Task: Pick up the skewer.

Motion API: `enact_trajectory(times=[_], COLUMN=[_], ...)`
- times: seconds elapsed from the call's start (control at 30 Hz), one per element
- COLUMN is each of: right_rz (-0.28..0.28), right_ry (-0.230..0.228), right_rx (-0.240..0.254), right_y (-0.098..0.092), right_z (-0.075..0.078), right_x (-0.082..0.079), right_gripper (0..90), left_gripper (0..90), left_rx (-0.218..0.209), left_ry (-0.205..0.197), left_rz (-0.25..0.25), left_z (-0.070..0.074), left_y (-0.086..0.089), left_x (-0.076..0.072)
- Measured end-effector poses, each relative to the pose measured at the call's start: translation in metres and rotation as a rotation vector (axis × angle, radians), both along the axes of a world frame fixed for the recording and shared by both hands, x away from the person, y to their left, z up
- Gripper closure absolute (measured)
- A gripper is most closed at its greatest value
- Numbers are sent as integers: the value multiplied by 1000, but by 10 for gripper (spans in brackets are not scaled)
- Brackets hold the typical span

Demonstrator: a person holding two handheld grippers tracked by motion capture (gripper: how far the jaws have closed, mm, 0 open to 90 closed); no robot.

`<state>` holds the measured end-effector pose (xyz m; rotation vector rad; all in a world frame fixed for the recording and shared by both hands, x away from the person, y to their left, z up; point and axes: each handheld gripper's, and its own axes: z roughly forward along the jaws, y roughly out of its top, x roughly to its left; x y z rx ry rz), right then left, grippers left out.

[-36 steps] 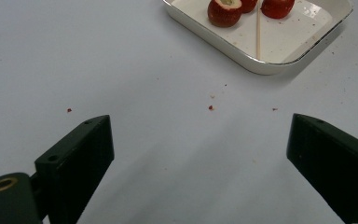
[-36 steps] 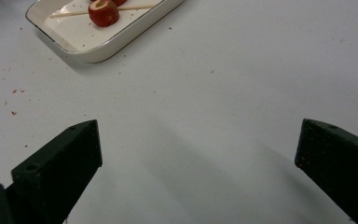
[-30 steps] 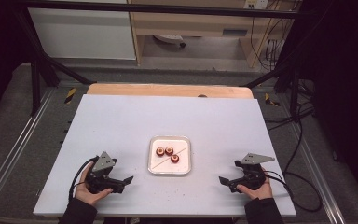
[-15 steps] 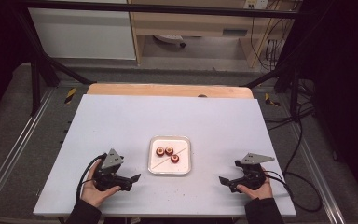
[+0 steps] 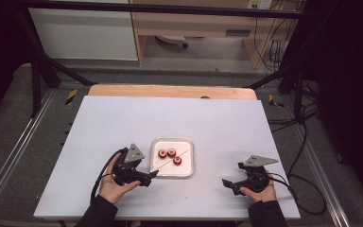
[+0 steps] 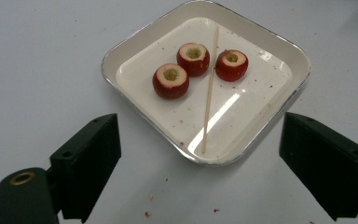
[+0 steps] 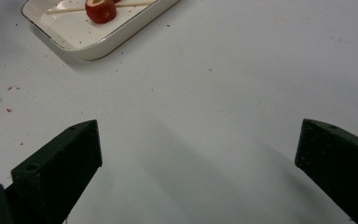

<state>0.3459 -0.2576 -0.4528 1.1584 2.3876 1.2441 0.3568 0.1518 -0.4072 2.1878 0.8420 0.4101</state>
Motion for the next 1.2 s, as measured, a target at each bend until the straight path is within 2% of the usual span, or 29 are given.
enact_trajectory(times=[0.1,0.2,0.3,0.37,0.4,0.47,0.6,0.63,0.73,0.97,1.2], right_rz=[3,4,4,5,7,7,8,8,8,12,10], right_ry=[0,2,5,7,4,4,4,4,5,8,7], right_rx=[-1,0,0,-1,-5,-6,-7,-7,-4,-4,0], right_y=[0,1,1,1,1,1,1,1,1,1,1], right_z=[0,-1,-1,-1,-1,-2,-2,-2,-1,-2,-1], right_x=[0,0,0,0,1,1,1,1,1,1,1], right_gripper=[10,10,11,11,11,11,11,11,11,11,11], left_gripper=[162,213,302,325,384,434,560,560,646,746,822], left_rx=[10,13,21,32,43,49,54,59,68,65,80], left_ry=[11,40,57,69,79,94,95,99,105,108,98], left_rz=[4,4,-6,-13,-25,-29,-34,-36,-38,-41,-40], left_z=[-1,-5,-8,-11,-15,-17,-21,-21,-24,-27,-33], left_y=[-6,-16,-20,-24,-28,-31,-35,-35,-35,-37,-40], left_x=[4,13,18,21,25,28,31,32,32,32,32])
